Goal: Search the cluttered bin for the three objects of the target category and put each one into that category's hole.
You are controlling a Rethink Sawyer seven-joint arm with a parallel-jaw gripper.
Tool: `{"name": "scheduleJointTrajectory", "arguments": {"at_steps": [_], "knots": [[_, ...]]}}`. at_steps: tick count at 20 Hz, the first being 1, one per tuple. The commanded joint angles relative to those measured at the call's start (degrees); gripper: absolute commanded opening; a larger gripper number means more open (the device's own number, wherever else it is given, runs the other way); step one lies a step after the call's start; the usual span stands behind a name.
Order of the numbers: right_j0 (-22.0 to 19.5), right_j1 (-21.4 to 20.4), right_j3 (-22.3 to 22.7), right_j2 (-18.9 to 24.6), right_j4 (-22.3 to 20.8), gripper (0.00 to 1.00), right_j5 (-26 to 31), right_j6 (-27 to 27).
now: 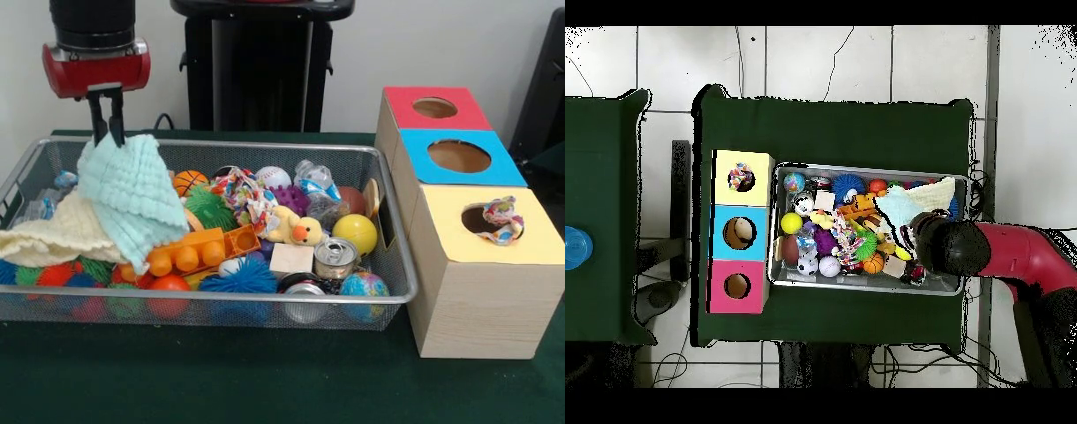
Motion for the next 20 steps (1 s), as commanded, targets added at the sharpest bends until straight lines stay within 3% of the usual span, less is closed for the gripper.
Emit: {"name": "scheduleJointTrajectory", "arguments": {"at_steps": [1,8,9,13,20], "knots": [[-2.46,5.06,-4.58,5.78,-5.73,0.0,2.91,-17.49],[-3.94,6.06,-6.29,7.2,-8.85,0.0,4.62,-19.62],[-4.24,6.19,-6.19,7.91,-9.15,1.0,4.85,-18.83],[-3.68,5.79,-5.96,7.67,-9.1,1.0,4.97,-16.77],[-1.18,-3.54,-0.93,6.59,-5.84,1.0,10.39,-12.39]]}}
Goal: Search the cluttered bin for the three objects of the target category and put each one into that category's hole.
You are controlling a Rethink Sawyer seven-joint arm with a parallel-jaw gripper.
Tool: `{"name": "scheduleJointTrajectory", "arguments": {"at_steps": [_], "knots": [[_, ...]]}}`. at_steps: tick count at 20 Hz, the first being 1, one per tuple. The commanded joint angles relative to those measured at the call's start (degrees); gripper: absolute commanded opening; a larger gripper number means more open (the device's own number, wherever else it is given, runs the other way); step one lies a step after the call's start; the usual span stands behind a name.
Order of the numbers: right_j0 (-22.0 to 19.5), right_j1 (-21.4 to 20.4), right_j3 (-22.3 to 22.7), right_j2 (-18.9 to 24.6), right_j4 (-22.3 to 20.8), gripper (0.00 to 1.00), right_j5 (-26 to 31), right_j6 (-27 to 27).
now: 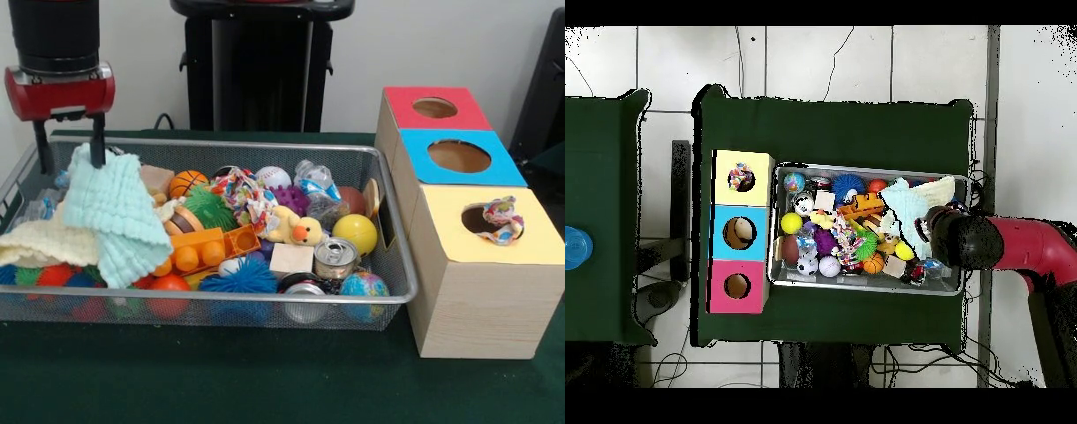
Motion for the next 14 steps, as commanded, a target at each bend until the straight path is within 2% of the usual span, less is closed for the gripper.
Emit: {"name": "scheduleJointTrajectory", "arguments": {"at_steps": [1,8,11,14], "knots": [[2.5,-6.86,3.01,2.89,0.53,1.0,9.98,-11.75],[6.13,-13.66,5.56,2.65,5.56,1.0,13.83,-6.18],[7.45,-13.94,5.93,2.79,6.88,1.0,12.96,-4.22],[8.94,-11.7,6.76,3.42,8.38,1.0,8.88,-1.2]]}}
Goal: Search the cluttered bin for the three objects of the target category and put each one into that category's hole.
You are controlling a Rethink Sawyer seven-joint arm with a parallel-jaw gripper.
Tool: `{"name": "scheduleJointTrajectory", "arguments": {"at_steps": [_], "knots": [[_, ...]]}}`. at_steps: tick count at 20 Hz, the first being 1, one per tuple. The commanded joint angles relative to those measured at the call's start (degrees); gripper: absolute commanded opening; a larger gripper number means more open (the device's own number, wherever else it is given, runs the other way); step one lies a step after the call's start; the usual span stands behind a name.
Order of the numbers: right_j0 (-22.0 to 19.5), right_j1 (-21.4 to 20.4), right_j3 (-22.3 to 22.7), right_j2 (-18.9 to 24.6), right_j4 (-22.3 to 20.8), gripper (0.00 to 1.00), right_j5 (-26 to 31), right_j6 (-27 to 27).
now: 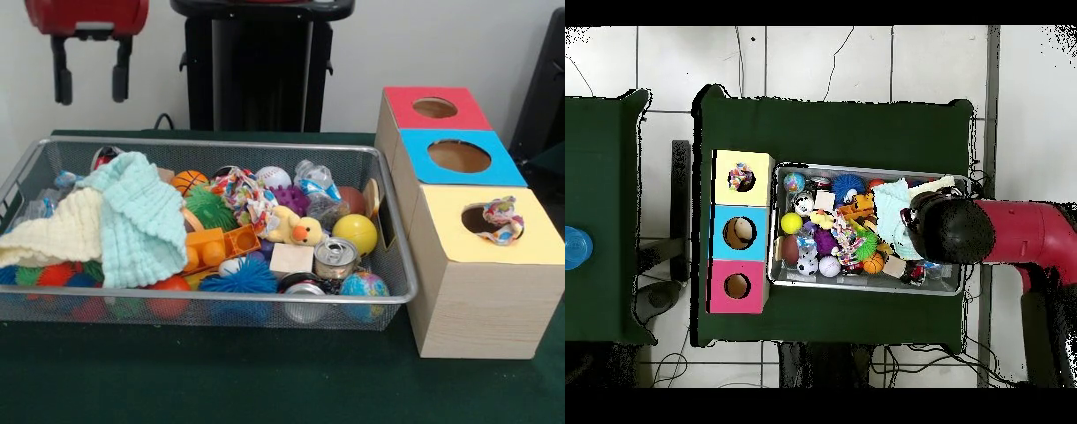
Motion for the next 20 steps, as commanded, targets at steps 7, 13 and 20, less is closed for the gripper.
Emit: {"name": "scheduleJointTrajectory", "arguments": {"at_steps": [7,13,20], "knots": [[7.16,4.13,7.13,1.85,4.82,1.0,-7.18,6.38],[10.49,8.62,5.44,-1.21,2.95,1.0,-13.42,8.88],[11.86,10.18,5.81,-3.46,3.57,1.0,-16.35,9.15]]}}
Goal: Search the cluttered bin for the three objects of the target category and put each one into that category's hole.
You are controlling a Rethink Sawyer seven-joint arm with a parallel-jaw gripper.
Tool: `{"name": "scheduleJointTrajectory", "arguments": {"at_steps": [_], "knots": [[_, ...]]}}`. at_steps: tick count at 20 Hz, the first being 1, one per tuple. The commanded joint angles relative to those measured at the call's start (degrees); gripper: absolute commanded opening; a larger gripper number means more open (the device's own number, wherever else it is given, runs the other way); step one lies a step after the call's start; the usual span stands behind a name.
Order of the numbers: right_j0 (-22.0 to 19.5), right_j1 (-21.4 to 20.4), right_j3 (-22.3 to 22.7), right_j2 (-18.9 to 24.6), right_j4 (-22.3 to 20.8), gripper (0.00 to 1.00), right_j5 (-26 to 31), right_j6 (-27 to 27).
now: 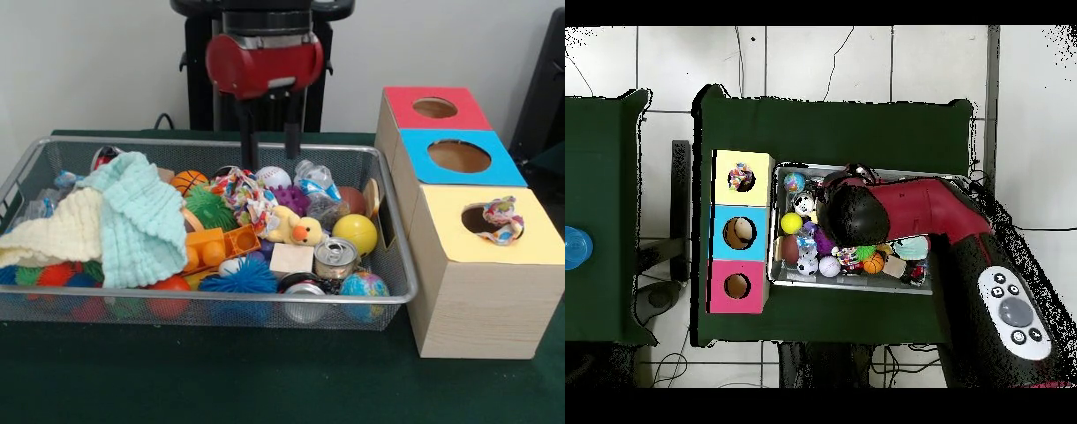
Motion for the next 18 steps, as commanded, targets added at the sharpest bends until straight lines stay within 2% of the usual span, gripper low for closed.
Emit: {"name": "scheduleJointTrajectory", "arguments": {"at_steps": [1,9,14,18], "knots": [[0.69,4.1,4.36,-3.62,-0.04,1.0,-2.36,9.21],[1.81,4.29,3.44,-6.71,-1.37,1.0,-1.36,7.75],[1.64,2.15,4.08,-8.12,-0.97,1.0,1.03,6.41],[1.09,2.12,4.72,-8.53,-0.93,1.0,-0.11,6.01]]}}
